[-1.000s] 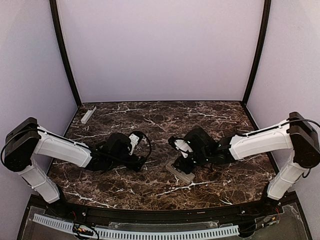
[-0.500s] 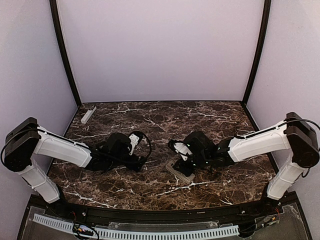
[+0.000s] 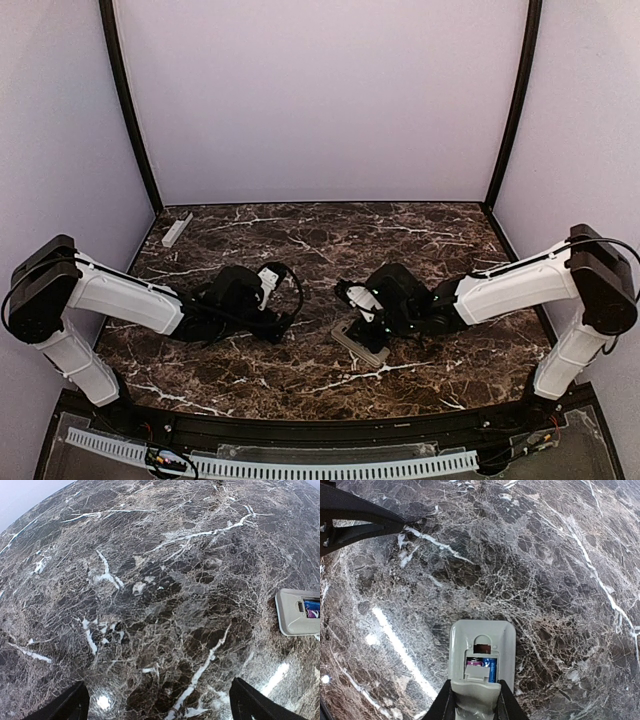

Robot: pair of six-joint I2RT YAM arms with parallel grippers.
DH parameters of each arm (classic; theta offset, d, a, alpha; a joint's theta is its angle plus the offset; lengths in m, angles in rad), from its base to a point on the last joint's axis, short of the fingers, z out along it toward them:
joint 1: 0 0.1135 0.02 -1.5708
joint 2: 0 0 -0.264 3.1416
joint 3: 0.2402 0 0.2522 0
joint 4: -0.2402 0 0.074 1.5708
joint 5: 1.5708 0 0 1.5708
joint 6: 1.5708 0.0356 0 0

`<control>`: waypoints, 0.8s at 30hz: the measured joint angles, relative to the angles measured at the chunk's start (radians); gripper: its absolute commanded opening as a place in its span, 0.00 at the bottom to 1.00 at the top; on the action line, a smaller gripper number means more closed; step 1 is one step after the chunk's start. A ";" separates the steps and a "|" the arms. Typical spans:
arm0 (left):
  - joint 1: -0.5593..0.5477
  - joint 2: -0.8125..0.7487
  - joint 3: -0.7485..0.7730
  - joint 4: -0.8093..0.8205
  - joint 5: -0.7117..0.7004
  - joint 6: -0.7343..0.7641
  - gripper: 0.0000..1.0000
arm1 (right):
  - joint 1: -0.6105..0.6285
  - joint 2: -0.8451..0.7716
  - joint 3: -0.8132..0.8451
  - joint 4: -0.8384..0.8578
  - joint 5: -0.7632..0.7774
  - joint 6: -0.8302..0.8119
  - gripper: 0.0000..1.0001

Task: Load the batteries into the remote control
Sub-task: Place the battery cover on the remote control without the battery cover.

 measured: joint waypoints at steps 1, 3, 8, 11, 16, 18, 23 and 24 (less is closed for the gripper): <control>0.000 0.000 0.000 0.000 0.000 0.000 0.99 | 0.000 0.005 0.001 0.000 0.002 -0.003 0.18; 0.000 0.000 0.000 0.000 0.000 0.000 0.98 | 0.000 0.011 0.004 0.001 0.007 -0.004 0.18; 0.000 0.000 0.000 0.000 0.000 0.000 0.99 | 0.000 0.015 0.005 0.002 0.012 -0.007 0.20; 0.000 0.000 0.000 0.000 0.000 0.000 0.98 | 0.000 0.015 0.005 0.002 0.012 -0.007 0.21; 0.000 0.000 0.000 0.000 0.001 0.000 0.99 | 0.000 0.015 0.005 0.002 0.011 -0.006 0.21; 0.000 0.000 0.000 0.000 0.001 0.000 0.99 | 0.000 0.015 0.005 0.001 0.011 -0.002 0.21; 0.000 0.000 0.000 0.000 0.002 0.000 0.99 | 0.000 0.023 0.011 -0.001 0.010 0.021 0.19; 0.000 0.000 0.000 0.000 0.002 0.000 0.98 | 0.000 0.024 0.013 -0.002 0.009 0.024 0.18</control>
